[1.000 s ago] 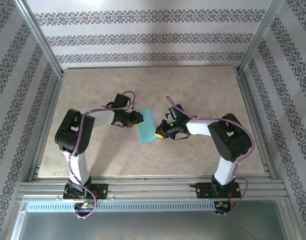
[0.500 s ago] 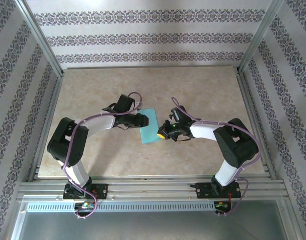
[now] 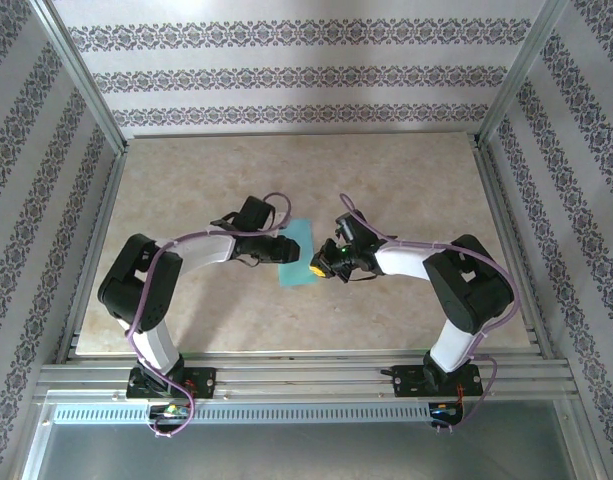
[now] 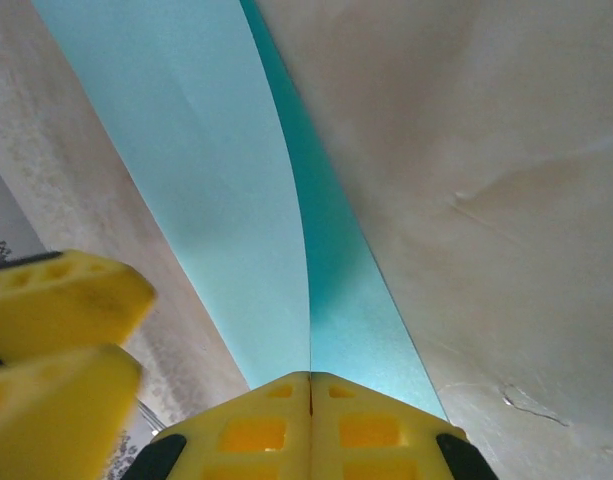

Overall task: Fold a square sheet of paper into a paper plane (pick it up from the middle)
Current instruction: Fold the triangle a second time at the center of the table.

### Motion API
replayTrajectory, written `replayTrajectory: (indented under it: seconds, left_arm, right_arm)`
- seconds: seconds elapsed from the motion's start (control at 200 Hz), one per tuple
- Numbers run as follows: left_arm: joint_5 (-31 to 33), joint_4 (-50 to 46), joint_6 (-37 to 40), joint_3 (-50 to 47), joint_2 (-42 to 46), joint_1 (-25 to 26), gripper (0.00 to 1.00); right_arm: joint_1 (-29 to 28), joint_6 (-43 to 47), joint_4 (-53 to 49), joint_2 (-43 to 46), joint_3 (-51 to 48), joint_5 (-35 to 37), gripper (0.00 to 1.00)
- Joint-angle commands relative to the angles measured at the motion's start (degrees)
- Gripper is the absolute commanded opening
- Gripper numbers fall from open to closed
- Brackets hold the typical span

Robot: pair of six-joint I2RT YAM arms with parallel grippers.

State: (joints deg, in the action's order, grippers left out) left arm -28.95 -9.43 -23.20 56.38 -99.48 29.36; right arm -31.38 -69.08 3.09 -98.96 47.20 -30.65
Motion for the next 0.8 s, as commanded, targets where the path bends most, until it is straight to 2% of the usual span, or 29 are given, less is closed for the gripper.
replayTrajectory:
  seconds: [0.0,0.16,0.61,0.794]
  left_arm:
    - [5.3,-0.4,7.8,-2.1,4.5,4.4,0.44]
    - [10.4,4.9,15.3,-6.4,7.8,7.9,0.48]
    - [10.7,20.4,35.9,-16.0,10.9,9.1,0.49]
    - [12.3,20.2,40.7,-15.6,10.3,10.5,0.49]
  right_arm:
    - [-0.1,-2.3,-0.5,-0.6,2.0,0.4,0.02]
    - [0.5,-3.8,-0.7,-0.4,2.3,-1.2,0.04]
    - [1.9,-8.8,0.4,-0.4,2.8,-6.2,0.04]
    - [1.9,-10.0,0.6,-0.9,3.2,-7.1,0.05]
